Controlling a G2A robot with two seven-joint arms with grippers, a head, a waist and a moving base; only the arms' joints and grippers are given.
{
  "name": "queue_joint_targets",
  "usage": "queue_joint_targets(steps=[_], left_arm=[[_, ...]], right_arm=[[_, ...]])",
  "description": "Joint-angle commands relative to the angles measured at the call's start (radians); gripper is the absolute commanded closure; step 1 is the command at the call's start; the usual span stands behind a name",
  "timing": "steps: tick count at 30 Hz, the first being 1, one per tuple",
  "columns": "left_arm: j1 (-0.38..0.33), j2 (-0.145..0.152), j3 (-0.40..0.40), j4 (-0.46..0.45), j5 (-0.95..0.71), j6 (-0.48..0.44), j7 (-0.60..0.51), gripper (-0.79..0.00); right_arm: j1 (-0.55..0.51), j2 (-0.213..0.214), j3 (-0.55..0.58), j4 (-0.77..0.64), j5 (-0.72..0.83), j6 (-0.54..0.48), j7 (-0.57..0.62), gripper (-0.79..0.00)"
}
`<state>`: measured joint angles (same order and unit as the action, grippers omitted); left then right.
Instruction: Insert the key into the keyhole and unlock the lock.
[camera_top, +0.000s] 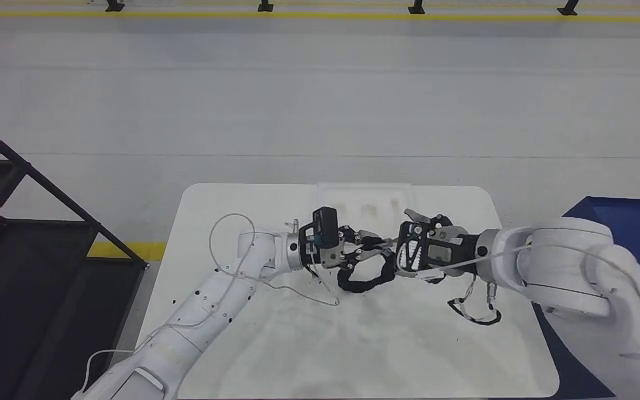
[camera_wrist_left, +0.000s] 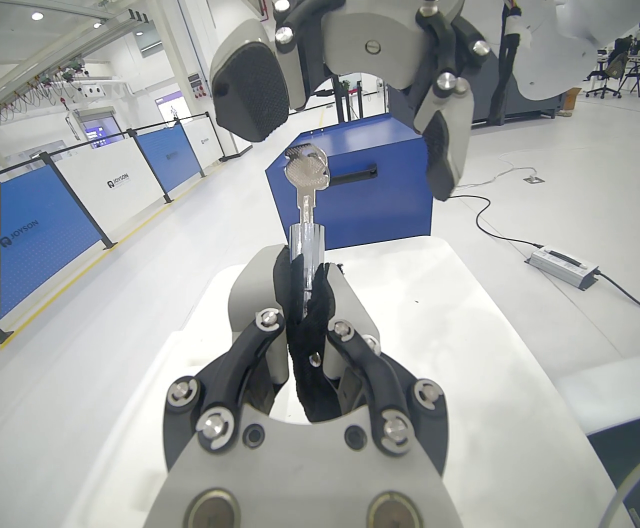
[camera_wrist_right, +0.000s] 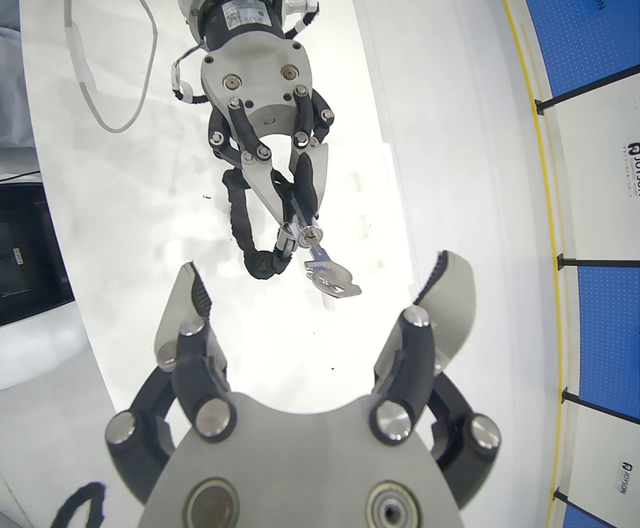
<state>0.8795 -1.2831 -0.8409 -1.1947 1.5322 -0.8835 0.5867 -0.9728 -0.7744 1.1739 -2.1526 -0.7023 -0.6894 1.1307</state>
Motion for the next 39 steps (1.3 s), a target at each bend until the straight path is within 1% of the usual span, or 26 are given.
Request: queue_joint_targets(steps=[1, 7, 10, 14, 16, 24, 28, 31, 36, 39], left_arm=[[0.001, 0.002, 0.0, -0.004, 0.004, -0.008, -0.001, 0.0], [0.005, 0.006, -0.003, -0.015, 0.002, -0.027, -0.002, 0.0], [0.005, 0.007, -0.003, -0.021, 0.001, -0.036, -0.006, 0.0], [0.004, 0.008, -0.001, -0.026, -0.003, -0.044, -0.012, 0.0], [0.003, 0.008, -0.001, -0.027, -0.006, -0.046, -0.013, 0.0], [0.001, 0.008, 0.003, -0.032, -0.01, -0.045, -0.016, 0.0], [0.003, 0.009, 0.004, -0.034, -0.007, -0.032, -0.009, 0.0], [0.005, 0.009, 0.004, -0.036, -0.001, -0.019, 0.002, 0.0], [0.008, 0.011, 0.004, -0.04, 0.017, -0.001, 0.02, 0.0], [0.009, 0.012, 0.005, -0.042, 0.03, 0.01, 0.033, 0.0]], right_arm=[[0.001, 0.009, -0.002, -0.012, -0.006, 0.012, 0.012, -0.123], [0.001, 0.028, -0.009, -0.035, -0.014, 0.026, 0.026, -0.095], [0.002, 0.034, -0.009, -0.038, -0.018, 0.03, 0.03, -0.114], [0.0, 0.039, -0.009, -0.036, -0.018, 0.032, 0.032, -0.068], [-0.001, 0.04, -0.007, -0.034, -0.011, 0.032, 0.024, 0.0], [-0.026, 0.044, 0.024, -0.017, 0.079, 0.096, -0.022, 0.0], [-0.037, 0.045, 0.033, 0.001, 0.168, 0.153, -0.015, 0.0], [-0.045, 0.044, 0.038, 0.005, 0.22, 0.238, -0.01, 0.0], [-0.06, 0.041, 0.039, 0.013, 0.275, 0.342, -0.019, 0.0], [-0.062, 0.038, 0.041, 0.023, 0.304, 0.38, -0.034, 0.0]])
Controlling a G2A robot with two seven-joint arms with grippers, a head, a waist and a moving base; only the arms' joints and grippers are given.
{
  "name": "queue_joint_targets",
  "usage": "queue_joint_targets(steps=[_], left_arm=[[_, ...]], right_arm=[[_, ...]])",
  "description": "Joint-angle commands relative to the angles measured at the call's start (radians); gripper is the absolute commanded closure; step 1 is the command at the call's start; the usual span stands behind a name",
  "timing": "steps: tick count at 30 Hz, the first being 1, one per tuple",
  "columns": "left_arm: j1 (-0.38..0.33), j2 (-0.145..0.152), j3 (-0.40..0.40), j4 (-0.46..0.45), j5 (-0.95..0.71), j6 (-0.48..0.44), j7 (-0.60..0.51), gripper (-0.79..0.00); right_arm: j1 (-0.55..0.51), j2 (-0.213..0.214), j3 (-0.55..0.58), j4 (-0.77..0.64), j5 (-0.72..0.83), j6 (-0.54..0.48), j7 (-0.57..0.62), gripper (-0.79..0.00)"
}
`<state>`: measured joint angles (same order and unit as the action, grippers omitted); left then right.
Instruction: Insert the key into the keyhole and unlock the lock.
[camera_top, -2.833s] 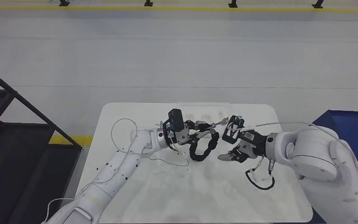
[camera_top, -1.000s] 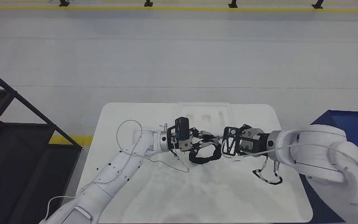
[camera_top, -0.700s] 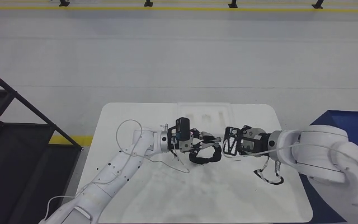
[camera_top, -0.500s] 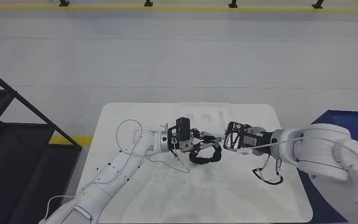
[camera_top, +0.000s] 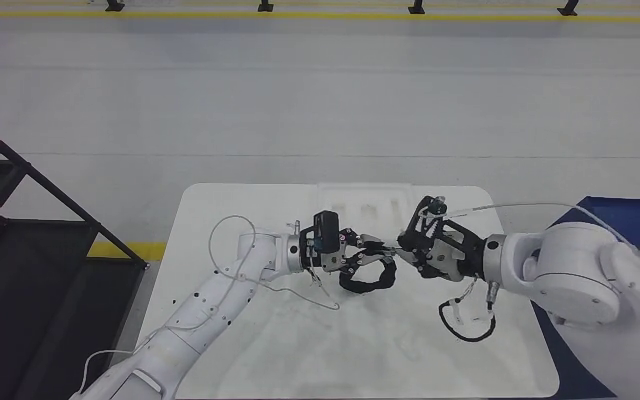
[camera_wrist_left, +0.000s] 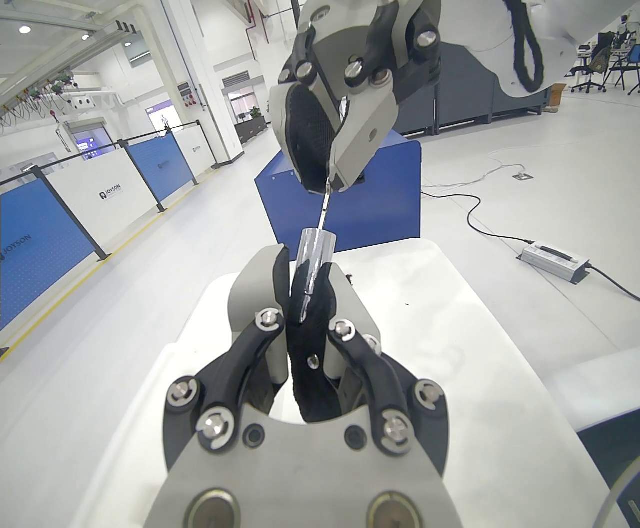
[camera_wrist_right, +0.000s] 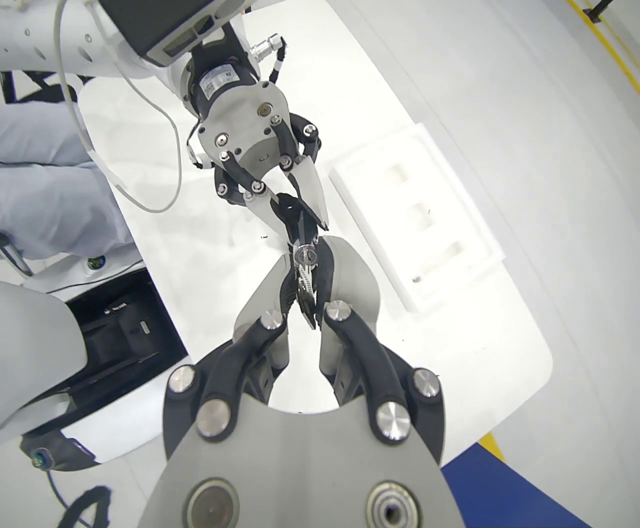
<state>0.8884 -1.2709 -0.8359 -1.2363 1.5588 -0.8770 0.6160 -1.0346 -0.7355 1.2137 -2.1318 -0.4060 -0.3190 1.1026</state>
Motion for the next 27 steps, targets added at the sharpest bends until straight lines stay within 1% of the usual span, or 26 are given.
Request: queue_joint_targets(steps=[1, 7, 12, 16, 18, 19, 20, 21, 27], left_arm=[[0.001, 0.001, 0.001, -0.001, 0.011, 0.009, 0.008, 0.0], [0.004, 0.004, 0.002, -0.009, 0.043, 0.036, 0.035, 0.0], [0.007, 0.008, 0.002, -0.013, 0.068, 0.056, 0.052, 0.0], [0.009, 0.01, 0.002, -0.015, 0.081, 0.071, 0.059, 0.0], [0.011, 0.011, 0.002, -0.016, 0.086, 0.076, 0.061, 0.0], [0.011, 0.012, 0.001, -0.014, 0.093, 0.082, 0.057, 0.0], [0.012, 0.012, 0.0, -0.012, 0.096, 0.087, 0.055, 0.0], [0.013, 0.013, 0.0, -0.009, 0.097, 0.091, 0.051, 0.0], [0.013, 0.013, 0.003, 0.014, 0.106, 0.104, 0.029, 0.0]], right_arm=[[-0.001, -0.001, 0.001, 0.007, 0.02, 0.02, -0.01, 0.0], [-0.011, -0.007, 0.01, 0.033, 0.098, 0.102, -0.041, 0.0], [-0.024, -0.008, 0.014, 0.029, 0.1, 0.169, -0.04, 0.0], [-0.037, -0.011, 0.016, 0.024, 0.117, 0.194, -0.057, 0.0], [-0.042, -0.011, 0.016, 0.02, 0.12, 0.195, -0.061, -0.2], [-0.045, -0.012, 0.017, 0.019, 0.118, 0.195, -0.063, -0.348], [-0.046, -0.012, 0.017, 0.018, 0.115, 0.195, -0.065, -0.628], [-0.048, -0.012, 0.016, 0.017, 0.112, 0.194, -0.067, -0.785], [-0.057, -0.014, 0.021, 0.012, 0.084, 0.184, -0.086, -0.785]])
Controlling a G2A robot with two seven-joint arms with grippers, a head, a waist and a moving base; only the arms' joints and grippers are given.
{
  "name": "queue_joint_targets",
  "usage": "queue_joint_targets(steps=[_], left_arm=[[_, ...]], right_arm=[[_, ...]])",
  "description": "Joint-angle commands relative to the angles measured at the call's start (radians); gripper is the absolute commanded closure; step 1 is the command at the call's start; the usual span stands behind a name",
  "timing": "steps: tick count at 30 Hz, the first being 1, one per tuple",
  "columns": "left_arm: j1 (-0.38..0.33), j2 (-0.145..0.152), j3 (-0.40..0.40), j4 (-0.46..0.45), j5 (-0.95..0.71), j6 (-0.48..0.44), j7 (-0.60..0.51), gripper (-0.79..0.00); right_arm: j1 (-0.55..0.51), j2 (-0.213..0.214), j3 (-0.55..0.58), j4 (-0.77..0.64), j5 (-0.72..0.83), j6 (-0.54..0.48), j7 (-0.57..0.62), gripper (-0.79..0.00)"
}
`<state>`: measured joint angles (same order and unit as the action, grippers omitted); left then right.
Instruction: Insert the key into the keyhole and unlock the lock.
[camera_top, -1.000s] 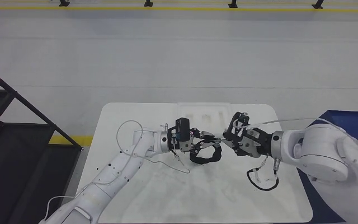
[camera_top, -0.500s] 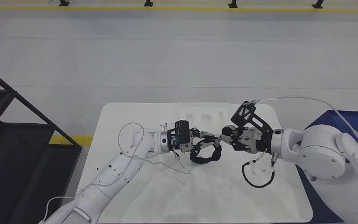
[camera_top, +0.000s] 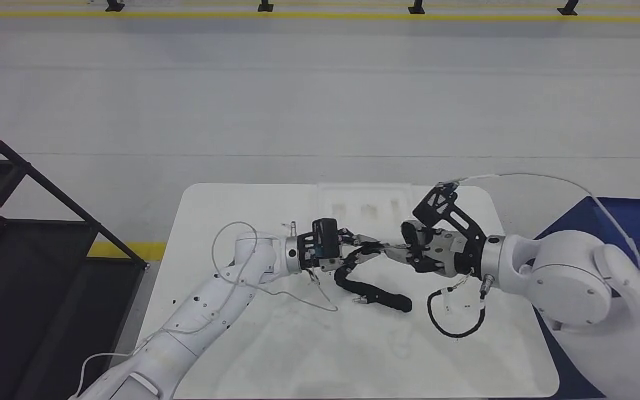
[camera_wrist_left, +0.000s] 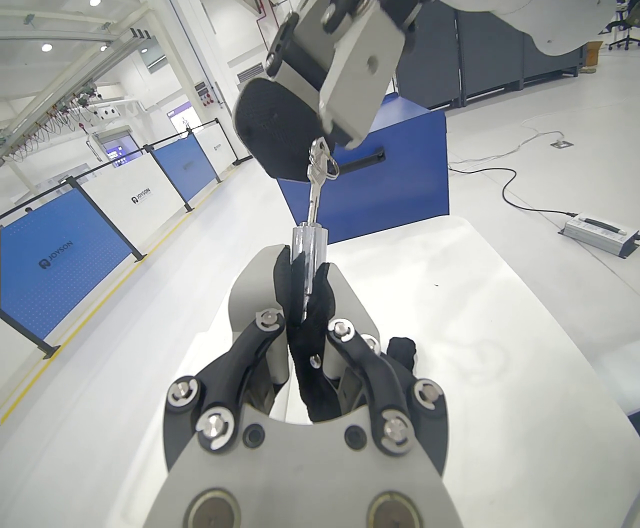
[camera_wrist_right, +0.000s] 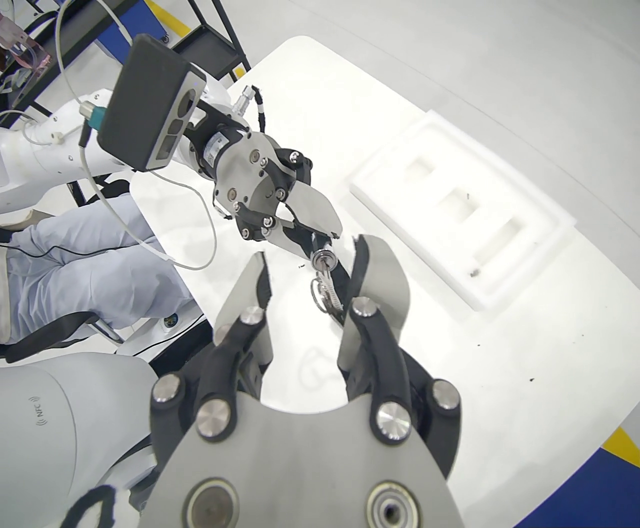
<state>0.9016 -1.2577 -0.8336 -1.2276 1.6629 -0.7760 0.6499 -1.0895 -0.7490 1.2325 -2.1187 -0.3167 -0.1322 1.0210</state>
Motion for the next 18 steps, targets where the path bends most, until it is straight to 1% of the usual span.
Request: queue_joint_targets(steps=[1, 9, 13, 18], left_arm=[[-0.001, 0.001, 0.001, 0.013, 0.007, 0.005, -0.014, 0.0], [0.001, 0.009, -0.001, 0.074, 0.046, -0.004, -0.088, 0.0], [0.0, 0.006, 0.025, 0.112, 0.065, -0.023, -0.119, 0.0], [-0.009, -0.004, 0.067, 0.162, 0.084, -0.048, -0.151, 0.0]], right_arm=[[-0.005, 0.0, 0.006, -0.004, -0.017, -0.011, -0.009, -0.785], [-0.029, 0.004, 0.035, 0.006, -0.073, -0.109, -0.045, -0.785], [-0.032, 0.004, 0.041, 0.031, -0.097, -0.168, -0.056, -0.785], [-0.021, 0.004, 0.035, 0.07, -0.113, -0.228, -0.042, -0.785]])
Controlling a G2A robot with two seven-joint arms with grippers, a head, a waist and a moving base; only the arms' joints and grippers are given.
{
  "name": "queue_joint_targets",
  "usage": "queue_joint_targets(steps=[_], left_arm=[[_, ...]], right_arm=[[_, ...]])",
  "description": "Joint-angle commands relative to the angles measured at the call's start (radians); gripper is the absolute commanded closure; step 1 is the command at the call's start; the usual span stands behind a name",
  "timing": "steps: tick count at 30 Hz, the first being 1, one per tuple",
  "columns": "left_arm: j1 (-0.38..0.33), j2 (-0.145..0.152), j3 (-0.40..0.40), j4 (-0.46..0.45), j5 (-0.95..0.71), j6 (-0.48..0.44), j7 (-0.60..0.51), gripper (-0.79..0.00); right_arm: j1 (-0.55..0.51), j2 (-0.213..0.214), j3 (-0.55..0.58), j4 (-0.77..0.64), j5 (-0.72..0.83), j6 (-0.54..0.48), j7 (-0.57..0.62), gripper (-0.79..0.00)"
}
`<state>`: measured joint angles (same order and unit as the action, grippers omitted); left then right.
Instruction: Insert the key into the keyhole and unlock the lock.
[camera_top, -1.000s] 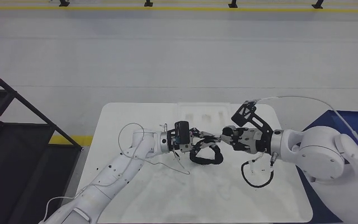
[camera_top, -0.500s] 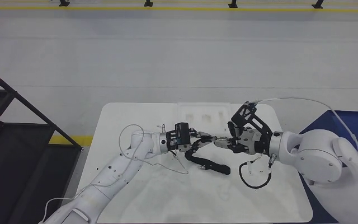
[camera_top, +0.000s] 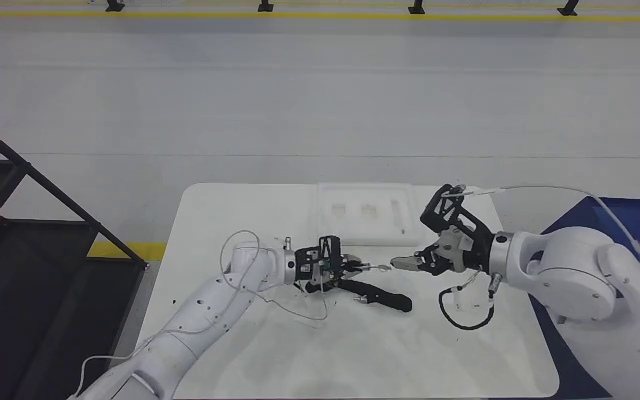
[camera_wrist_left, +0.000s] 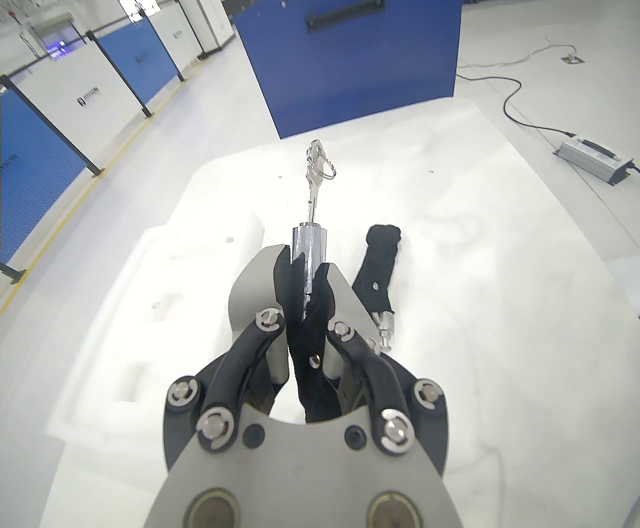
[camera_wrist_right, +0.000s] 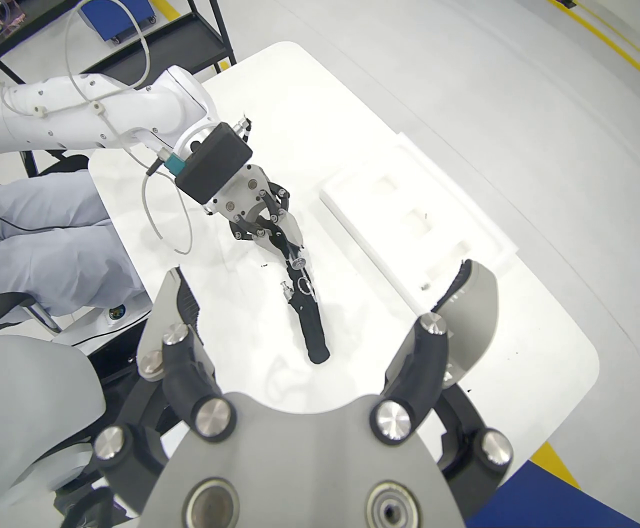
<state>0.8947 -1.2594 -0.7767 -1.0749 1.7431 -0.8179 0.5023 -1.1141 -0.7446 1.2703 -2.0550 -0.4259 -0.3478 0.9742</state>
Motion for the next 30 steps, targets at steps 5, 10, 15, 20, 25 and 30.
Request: queue_joint_targets(steps=[5, 10, 15, 20, 25, 30], left_arm=[[-0.02, -0.015, 0.063, 0.057, 0.031, -0.048, -0.024, 0.0], [-0.039, -0.025, 0.09, 0.097, 0.022, -0.1, -0.053, -0.785], [-0.056, -0.024, 0.084, 0.102, -0.007, -0.135, -0.052, -0.785], [-0.079, -0.002, 0.033, 0.061, -0.034, -0.194, -0.042, -0.785], [-0.112, 0.038, -0.027, 0.004, -0.071, -0.194, -0.039, -0.785], [-0.183, 0.085, -0.043, -0.007, -0.173, -0.194, -0.055, -0.785]], right_arm=[[0.023, -0.005, -0.029, 0.05, -0.013, -0.061, 0.005, -0.785], [0.044, -0.009, -0.053, 0.081, -0.019, -0.098, 0.006, -0.785], [0.071, -0.015, -0.085, 0.116, -0.023, -0.157, 0.007, -0.785], [0.115, -0.025, -0.122, 0.166, -0.033, -0.225, -0.018, -0.785], [0.18, -0.039, -0.169, 0.249, -0.053, -0.285, -0.046, -0.785], [0.281, -0.064, -0.237, 0.362, -0.039, -0.382, -0.088, -0.785]])
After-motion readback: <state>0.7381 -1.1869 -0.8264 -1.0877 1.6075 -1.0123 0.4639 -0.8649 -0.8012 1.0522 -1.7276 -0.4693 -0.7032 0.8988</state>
